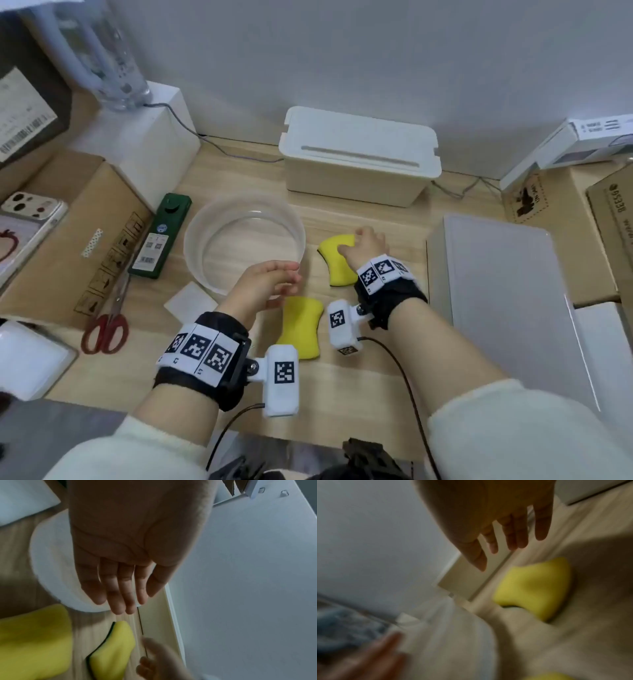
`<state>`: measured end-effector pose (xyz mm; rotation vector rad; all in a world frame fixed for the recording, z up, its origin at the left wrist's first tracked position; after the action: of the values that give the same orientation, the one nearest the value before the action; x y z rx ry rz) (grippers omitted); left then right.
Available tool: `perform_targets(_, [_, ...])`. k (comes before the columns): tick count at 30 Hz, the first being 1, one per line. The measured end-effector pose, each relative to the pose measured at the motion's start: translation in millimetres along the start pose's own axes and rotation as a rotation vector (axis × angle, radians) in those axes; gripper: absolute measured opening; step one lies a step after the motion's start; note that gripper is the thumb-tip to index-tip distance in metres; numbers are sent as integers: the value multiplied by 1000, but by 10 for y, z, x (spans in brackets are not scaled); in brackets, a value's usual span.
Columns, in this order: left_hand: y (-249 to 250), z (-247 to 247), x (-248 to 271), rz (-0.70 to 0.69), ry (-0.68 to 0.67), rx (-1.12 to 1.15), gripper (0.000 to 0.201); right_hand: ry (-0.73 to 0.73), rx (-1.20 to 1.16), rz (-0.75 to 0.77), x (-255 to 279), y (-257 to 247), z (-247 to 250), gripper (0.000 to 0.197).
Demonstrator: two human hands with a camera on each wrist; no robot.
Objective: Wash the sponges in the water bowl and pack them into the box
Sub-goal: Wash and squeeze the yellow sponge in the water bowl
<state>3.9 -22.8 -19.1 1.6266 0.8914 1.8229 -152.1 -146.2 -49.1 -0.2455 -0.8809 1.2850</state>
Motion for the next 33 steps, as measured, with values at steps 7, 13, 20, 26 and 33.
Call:
perform_targets(7, [68,-163,-75,-29,-31,-74,21,-181,304,-139,-111,229,-215,90])
perform_targets(13, [168,-256,-65,-66,-25,-33,22,-247,-58,-271,41,305,-121,61])
perform_targets(20, [384,-22,44,-203,32,143,45,-168,-590,168,417,-383,94,46])
perform_targets(26, [551,162,137,-336,6,317,21,-553,-570,585,839,-1017,-12,87])
perform_targets(33, [547,737,124,-303,250,-31,43,-505,-54,795,649,-1356,-309,43])
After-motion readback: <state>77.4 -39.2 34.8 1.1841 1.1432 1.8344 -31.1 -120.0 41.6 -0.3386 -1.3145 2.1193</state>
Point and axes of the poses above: each hand's wrist, its own x-axis away from the middle knuckle, its own z-axis out of the back of the hand, y = z × x, the point moved 3 cm from there along -x, towards the middle knuckle, and after that the axes turned 8 degrees about -x, right-handed, at the moved point
